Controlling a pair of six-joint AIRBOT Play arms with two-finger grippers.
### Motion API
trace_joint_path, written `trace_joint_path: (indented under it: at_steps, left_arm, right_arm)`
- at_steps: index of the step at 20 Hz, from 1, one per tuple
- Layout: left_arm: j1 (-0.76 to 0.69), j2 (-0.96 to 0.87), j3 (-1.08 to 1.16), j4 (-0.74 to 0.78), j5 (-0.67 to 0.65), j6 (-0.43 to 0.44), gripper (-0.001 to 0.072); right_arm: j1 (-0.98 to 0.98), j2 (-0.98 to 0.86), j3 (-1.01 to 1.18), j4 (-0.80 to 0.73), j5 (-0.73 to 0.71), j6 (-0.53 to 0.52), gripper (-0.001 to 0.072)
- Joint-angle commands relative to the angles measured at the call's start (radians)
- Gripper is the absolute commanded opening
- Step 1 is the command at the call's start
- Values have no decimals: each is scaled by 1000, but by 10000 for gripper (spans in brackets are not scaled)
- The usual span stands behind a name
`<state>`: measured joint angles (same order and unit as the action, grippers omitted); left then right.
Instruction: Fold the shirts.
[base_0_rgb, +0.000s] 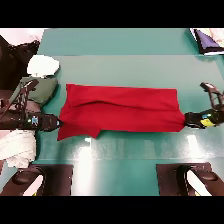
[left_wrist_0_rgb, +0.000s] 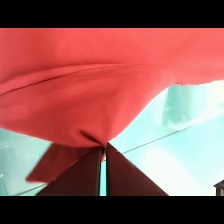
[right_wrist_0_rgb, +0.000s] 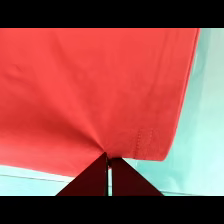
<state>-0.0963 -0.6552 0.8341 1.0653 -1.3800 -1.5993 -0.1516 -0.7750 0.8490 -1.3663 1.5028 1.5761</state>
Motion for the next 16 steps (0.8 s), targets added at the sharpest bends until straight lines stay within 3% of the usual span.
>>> trace_joint_path:
  at_steps: [1, 5, 10, 16]
  left_arm:
    - [0, 12, 12, 21, 118, 19, 28]
    - [0, -22, 13, 65, 432, 84, 28]
    - [0, -234, 13, 47, 617, 137, 29]
    - [0, -478, 20, 18, 850, 142, 30]
  right_arm:
    - [-14, 50, 5, 6, -88, 12, 11]
    - [-14, -60, 14, 57, -256, 13, 11]
    - [-4, -266, 150, 63, -366, 12, 11]
    - [-4, -522, 306, 65, -404, 12, 15]
